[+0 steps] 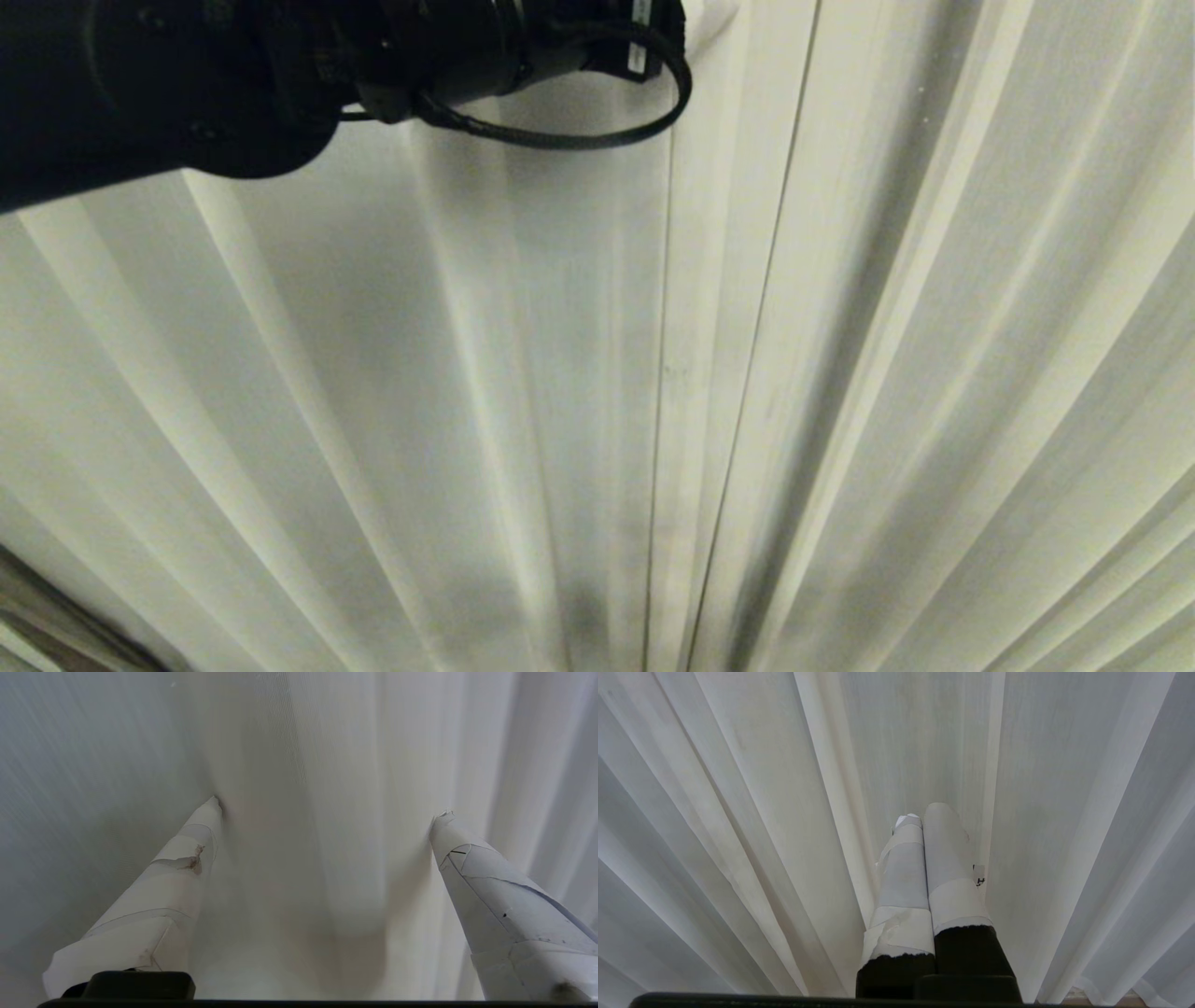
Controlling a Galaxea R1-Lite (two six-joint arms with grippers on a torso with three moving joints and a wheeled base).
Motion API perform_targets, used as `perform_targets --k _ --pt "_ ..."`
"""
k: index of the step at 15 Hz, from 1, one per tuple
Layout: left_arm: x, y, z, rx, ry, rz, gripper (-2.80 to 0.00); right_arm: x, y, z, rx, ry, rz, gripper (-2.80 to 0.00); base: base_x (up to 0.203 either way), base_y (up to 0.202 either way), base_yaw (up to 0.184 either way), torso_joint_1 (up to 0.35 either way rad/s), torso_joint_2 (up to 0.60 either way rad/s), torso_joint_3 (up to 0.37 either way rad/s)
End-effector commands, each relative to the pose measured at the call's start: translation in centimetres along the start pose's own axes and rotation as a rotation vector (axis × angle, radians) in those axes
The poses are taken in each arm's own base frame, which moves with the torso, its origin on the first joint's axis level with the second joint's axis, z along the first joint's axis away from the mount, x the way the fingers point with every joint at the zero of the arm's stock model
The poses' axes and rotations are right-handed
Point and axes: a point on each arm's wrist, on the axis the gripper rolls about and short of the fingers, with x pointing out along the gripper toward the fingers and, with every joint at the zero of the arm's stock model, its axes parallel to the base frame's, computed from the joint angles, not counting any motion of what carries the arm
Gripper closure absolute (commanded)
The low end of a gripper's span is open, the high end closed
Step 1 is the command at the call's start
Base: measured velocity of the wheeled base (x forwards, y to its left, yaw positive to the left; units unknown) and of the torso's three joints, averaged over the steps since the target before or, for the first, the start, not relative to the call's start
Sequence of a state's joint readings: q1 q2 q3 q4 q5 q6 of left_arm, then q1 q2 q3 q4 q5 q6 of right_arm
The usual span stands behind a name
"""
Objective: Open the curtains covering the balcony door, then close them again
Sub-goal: Pull the inner curtains open on both sides
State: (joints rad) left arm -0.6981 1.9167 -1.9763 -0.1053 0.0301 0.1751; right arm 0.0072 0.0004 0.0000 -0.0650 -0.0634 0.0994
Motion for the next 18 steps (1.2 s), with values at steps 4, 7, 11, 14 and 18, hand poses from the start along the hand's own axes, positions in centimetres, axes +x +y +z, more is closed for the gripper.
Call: perform_targets --k 4,7,11,14,18 --pt "1.7 -0.4 -2.3 0.004 0.059 0.047 -2.80 0.0 0.0 0.0 0.000 -0.001 0.000 0.00 0.000 0.000 0.000 0.000 0.00 0.000" --pt "2.6 -0.3 -3.4 0.030 0.079 0.115 -2.80 0.0 0.0 0.0 0.000 -0.001 0.000 0.00 0.000 0.000 0.000 0.000 0.00 0.000" --pt "3.5 -0.2 -4.0 0.044 0.049 0.220 -2.80 0.0 0.0 0.0 0.000 -0.001 0.000 0.00 0.000 0.000 0.000 0.000 0.00 0.000" --pt "3.6 -0.1 -4.1 0.042 0.040 0.245 -2.80 0.0 0.0 0.0 0.000 -0.001 0.000 0.00 0.000 0.000 0.000 0.000 0.00 0.000" --pt "3.7 0.9 -4.0 0.038 0.009 0.315 -2.80 0.0 0.0 0.0 0.000 -0.001 0.000 0.00 0.000 0.000 0.000 0.000 0.00 0.000"
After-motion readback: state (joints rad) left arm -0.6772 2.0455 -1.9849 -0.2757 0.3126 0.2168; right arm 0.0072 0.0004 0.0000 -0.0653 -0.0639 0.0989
